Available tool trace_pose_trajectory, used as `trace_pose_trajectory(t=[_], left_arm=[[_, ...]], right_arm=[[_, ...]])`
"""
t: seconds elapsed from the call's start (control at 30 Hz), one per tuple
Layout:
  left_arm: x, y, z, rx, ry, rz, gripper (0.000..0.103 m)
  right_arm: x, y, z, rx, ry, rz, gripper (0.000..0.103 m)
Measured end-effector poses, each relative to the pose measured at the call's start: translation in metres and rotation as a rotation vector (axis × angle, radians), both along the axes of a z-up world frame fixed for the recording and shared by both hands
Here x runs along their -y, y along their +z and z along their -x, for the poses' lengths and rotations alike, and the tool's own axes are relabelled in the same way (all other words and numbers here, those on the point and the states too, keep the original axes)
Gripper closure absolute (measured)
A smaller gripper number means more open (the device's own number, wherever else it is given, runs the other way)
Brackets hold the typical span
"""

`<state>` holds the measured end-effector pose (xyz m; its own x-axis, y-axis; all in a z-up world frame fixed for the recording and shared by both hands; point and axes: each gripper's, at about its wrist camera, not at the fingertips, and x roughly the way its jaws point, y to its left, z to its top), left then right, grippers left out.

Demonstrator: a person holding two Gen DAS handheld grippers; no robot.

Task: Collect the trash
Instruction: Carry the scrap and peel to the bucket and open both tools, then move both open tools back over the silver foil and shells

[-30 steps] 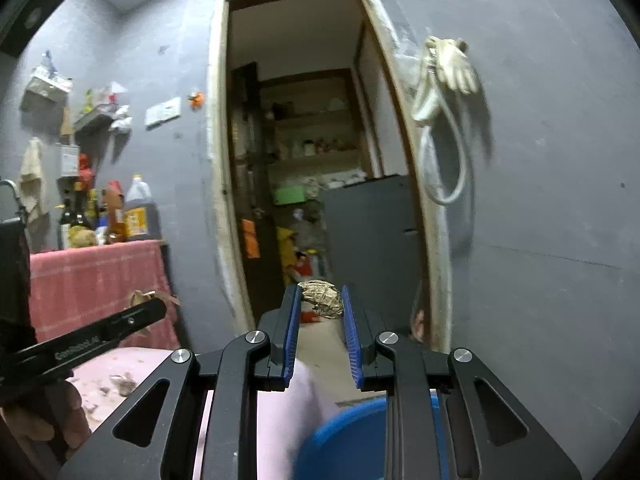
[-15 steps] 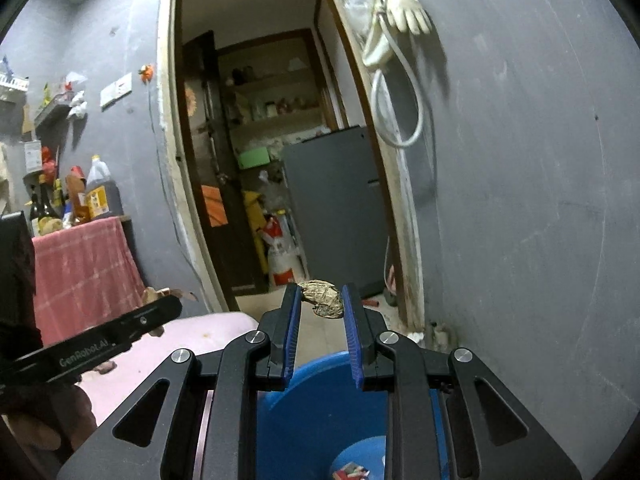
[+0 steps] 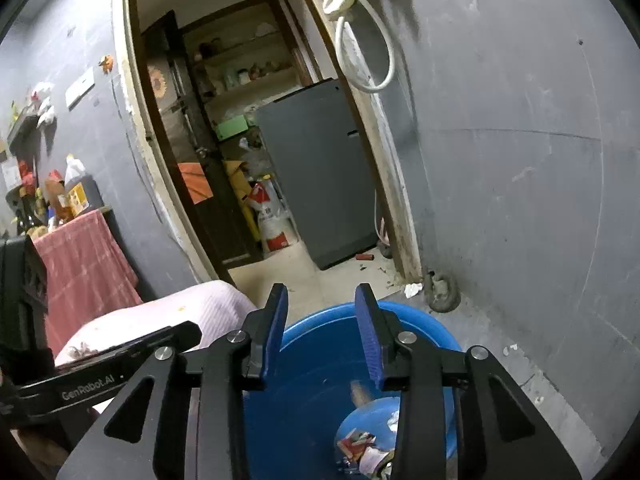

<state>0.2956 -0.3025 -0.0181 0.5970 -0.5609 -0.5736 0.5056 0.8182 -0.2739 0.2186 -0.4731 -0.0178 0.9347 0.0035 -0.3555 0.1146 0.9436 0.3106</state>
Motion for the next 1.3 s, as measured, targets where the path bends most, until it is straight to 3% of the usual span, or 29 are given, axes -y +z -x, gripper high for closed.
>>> trace_pose_trajectory(t=[0.13, 0.4, 0.5, 0.63, 0.7, 0.77, 1.3], left_arm=[[-0.005, -0.002, -0.003, -0.007, 0.025, 0.007, 0.05], [-0.03, 0.015, 0.005, 0.061, 0.107, 0.051, 0.029], [-0.046, 0.027, 0.011, 0.114, 0.152, 0.072, 0.023], [-0.066, 0.041, 0.021, 0.196, 0.218, 0.085, 0.007], [-0.078, 0.048, 0.026, 0.232, 0.245, 0.098, 0.005], [-0.088, 0.054, 0.03, 0.253, 0.265, 0.102, 0.005], [-0.181, 0.083, 0.074, 0.411, 0.42, 0.1, 0.002]], right_arm=[[0.003, 0.0, 0.003, 0.005, -0.008, -0.008, 0.062], [-0.002, 0.013, 0.013, 0.078, -0.007, 0.019, 0.048], [-0.005, 0.02, 0.016, 0.11, -0.013, 0.03, 0.027], [-0.01, 0.03, 0.021, 0.166, -0.005, 0.027, 0.018], [-0.016, 0.036, 0.025, 0.207, 0.002, 0.038, 0.013], [-0.023, 0.042, 0.028, 0.235, 0.01, 0.049, 0.0], [-0.104, 0.08, 0.031, 0.389, 0.144, 0.143, 0.0]])
